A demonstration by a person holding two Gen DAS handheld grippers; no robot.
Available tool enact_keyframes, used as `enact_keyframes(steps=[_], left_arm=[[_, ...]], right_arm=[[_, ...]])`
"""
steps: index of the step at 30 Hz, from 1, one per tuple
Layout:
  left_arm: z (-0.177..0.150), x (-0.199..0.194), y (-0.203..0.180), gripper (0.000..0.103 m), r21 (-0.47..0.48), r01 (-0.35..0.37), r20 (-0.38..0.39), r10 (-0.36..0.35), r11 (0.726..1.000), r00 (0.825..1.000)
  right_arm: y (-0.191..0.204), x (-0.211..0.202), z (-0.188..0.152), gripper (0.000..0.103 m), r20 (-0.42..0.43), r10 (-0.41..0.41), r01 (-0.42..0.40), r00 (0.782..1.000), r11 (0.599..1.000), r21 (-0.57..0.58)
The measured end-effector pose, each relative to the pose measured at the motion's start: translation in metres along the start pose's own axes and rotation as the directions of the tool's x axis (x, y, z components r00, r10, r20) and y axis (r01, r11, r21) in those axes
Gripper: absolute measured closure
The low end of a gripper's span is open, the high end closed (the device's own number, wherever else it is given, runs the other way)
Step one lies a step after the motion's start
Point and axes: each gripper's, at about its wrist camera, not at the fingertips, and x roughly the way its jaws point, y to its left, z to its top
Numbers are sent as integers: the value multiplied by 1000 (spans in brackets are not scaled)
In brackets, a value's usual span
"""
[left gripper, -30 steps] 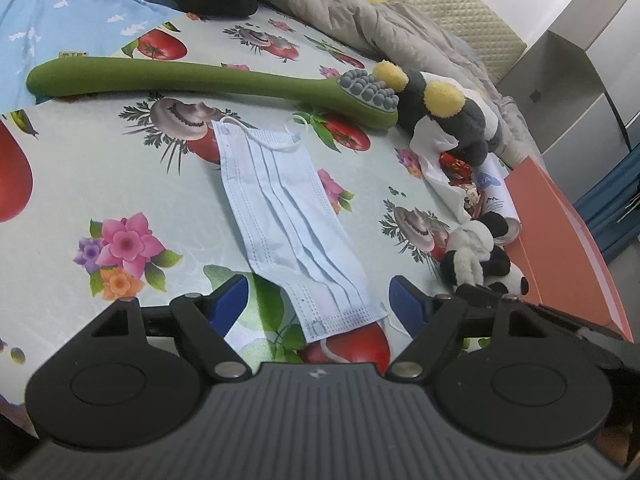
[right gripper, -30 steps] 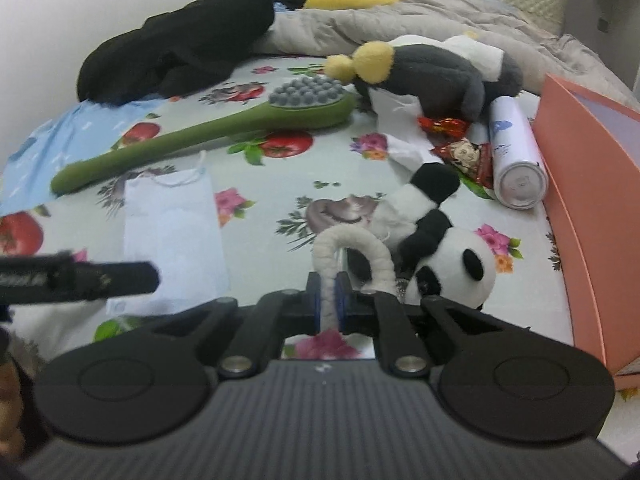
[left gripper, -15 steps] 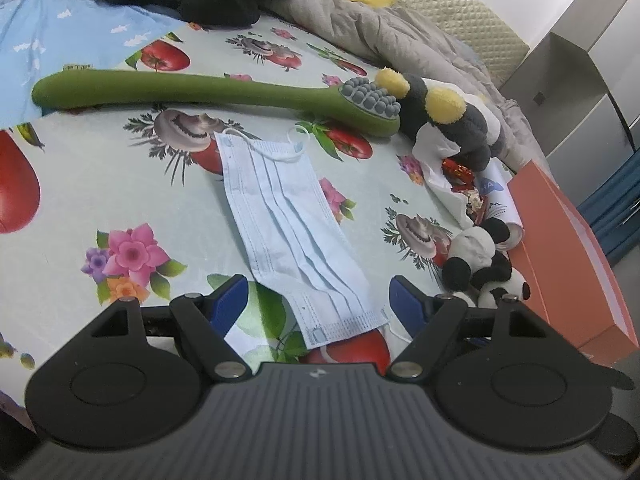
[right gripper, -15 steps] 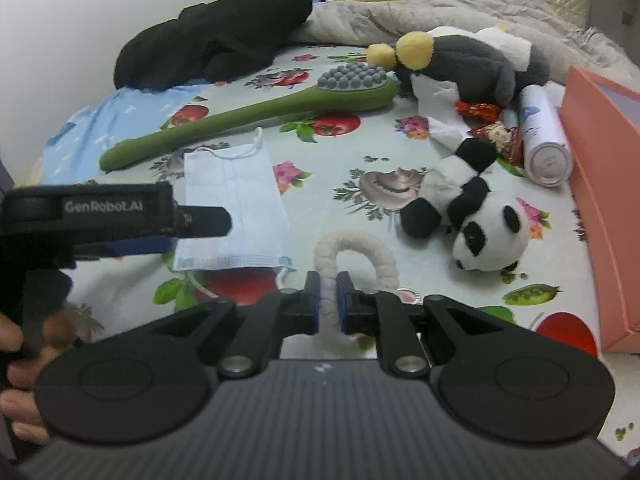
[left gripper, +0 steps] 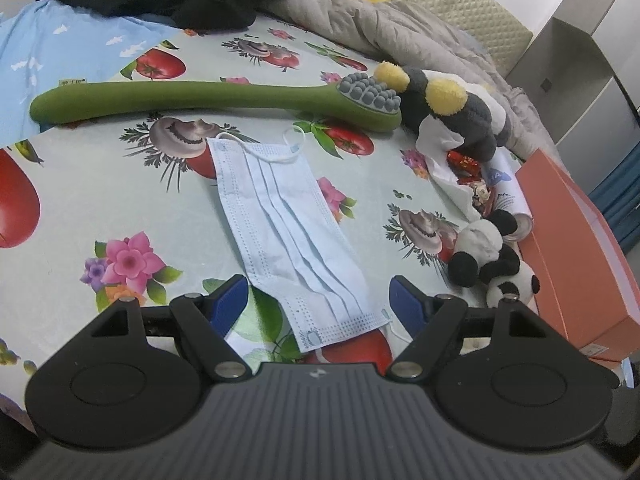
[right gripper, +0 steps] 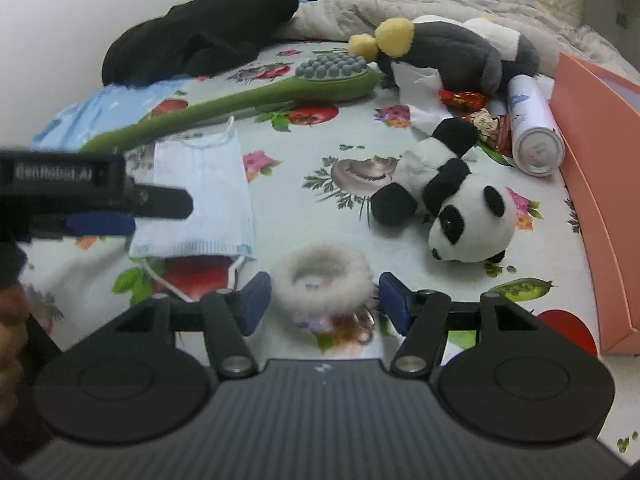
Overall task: Organize soft objects
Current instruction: 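Grasp the white fluffy ring with the right gripper, then grasp the face mask with the left gripper while the right gripper lifts the fluffy ring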
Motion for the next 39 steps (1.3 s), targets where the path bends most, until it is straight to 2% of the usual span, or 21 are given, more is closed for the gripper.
enact_keyframes(steps=[1, 3, 5, 7, 16, 20, 22, 26, 28, 31, 33, 34, 36, 39], left_arm=[[0, 1, -1, 21, 3, -3, -4, 3, 1000, 1000], [0, 3, -3, 20, 10, -15, -7, 15, 1000, 1000], [0, 5, -5, 19, 17, -21, -7, 21, 1000, 1000], [0, 7, -8, 19, 32, -31, -9, 32, 999, 999], [-6, 19, -28, 17, 154, -98, 13, 97, 983, 995], [-11, 31, -42, 17, 264, -156, 34, 152, 952, 988], [-14, 38, -48, 18, 306, -191, 20, 195, 933, 981], [-20, 43, -60, 22, 384, -219, 25, 227, 897, 974], [-21, 44, -61, 24, 385, -218, 30, 224, 897, 974], [-21, 44, -58, 33, 371, -215, 33, 218, 903, 975], [-20, 43, -57, 48, 366, -216, 39, 217, 905, 975], [-19, 42, -56, 52, 360, -215, 40, 215, 908, 976], [-18, 41, -55, 71, 350, -217, 42, 216, 911, 975], [-16, 38, -52, 92, 334, -212, 42, 210, 918, 977]], right_arm=[[2, 2, -2, 42, -2, -5, 5, 1000, 1000, -15], [5, 3, -5, 52, 0, -9, 9, 1000, 999, -45], [5, 2, -6, 72, 6, -24, 24, 1000, 998, -53], [1, 0, -7, 76, 9, -30, 31, 999, 999, -36], [-18, -12, -11, 77, 18, -72, 71, 997, 997, 22], [-23, -13, -17, 77, 25, -85, 84, 996, 996, 27], [-26, -13, -19, 77, 31, -92, 91, 995, 995, 33], [-32, -14, -20, 77, 34, -108, 106, 994, 993, 50], [-35, -14, -21, 77, 35, -108, 105, 994, 993, 57], [-35, -14, -22, 77, 35, -109, 107, 993, 993, 57], [-35, -14, -22, 77, 34, -108, 105, 994, 993, 61], [-36, -14, -22, 77, 33, -106, 104, 994, 992, 64], [-36, -14, -22, 77, 32, -104, 102, 994, 992, 69], [-38, -14, -20, 77, 27, -99, 97, 995, 992, 80]])
